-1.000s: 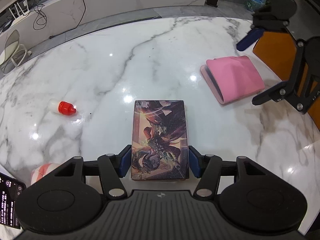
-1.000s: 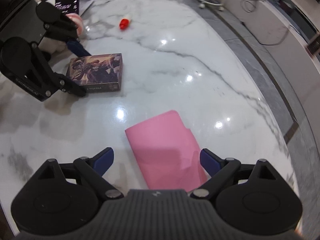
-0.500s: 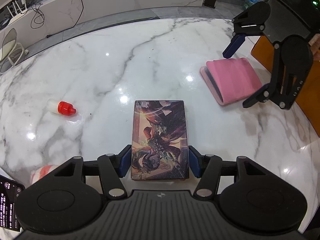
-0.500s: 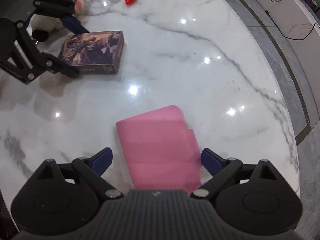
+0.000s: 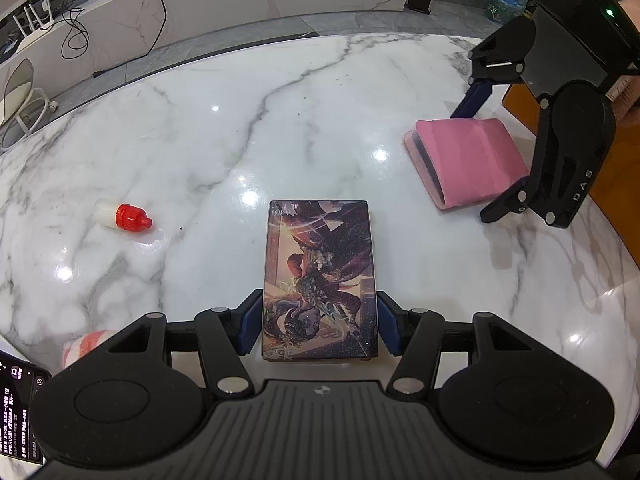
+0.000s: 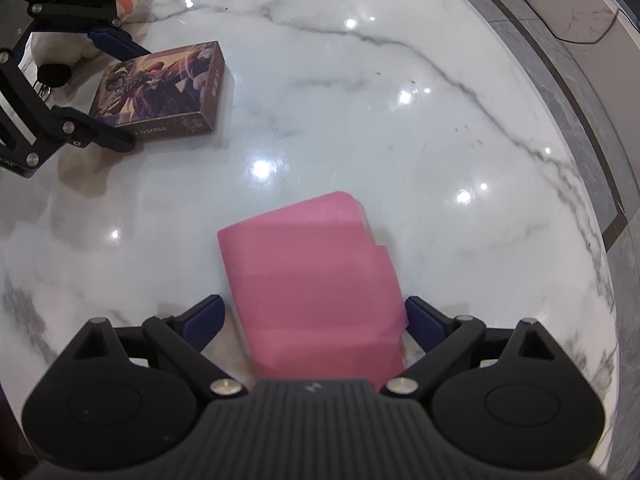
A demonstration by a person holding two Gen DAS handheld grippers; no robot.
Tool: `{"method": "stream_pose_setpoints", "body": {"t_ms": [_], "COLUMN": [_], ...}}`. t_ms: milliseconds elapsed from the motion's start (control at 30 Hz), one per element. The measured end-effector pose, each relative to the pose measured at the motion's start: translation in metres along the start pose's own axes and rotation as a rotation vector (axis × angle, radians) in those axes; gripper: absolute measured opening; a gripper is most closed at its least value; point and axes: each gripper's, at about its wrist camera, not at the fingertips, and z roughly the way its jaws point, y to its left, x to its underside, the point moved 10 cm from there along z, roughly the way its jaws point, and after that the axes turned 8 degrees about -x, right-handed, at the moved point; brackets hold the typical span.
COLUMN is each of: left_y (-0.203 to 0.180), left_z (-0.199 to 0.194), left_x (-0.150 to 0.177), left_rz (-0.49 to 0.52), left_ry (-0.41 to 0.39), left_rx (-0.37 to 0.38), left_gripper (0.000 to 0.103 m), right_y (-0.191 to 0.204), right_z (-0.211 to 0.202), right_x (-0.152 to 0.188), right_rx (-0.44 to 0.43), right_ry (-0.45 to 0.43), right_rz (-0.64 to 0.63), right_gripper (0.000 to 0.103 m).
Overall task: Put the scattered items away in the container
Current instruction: 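Lift and carry the comic book and pink pouch over the orange box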
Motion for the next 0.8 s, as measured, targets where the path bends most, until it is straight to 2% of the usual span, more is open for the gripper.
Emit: {"method": "stream_pose_setpoints", "body": {"t_ms": [67, 133, 633, 800], "left_y": [0.000, -0.001, -0.007, -0.010], "left_z": [0.000, 0.001, 0.002, -0.002], "left_x": [0.000, 0.000, 0.002, 0.004], "left_rz": [0.003, 0.005, 0.027, 0.037], "left_ry": [0.001, 0.003, 0.020, 0.029], "left_rx": [-0.004, -0.008, -0.059, -0.067], "left_gripper": [0.067, 0.067, 0.067, 0.067], "right_y": [0.002, 0.004, 0.050, 0.062], "right_z": [-0.002, -0.006, -0.014, -0.018], "right_x": [0.003, 0.006, 0.039, 0.043], "right_rx": [0.004, 0.007, 0.052, 0.045], "right_ry": [-0.008, -0.020, -0.046, -0.055], "right_rz": [0.024, 0.046, 0.169, 0.169], "right_gripper": [0.093, 0.085, 0.083, 0.083]}}
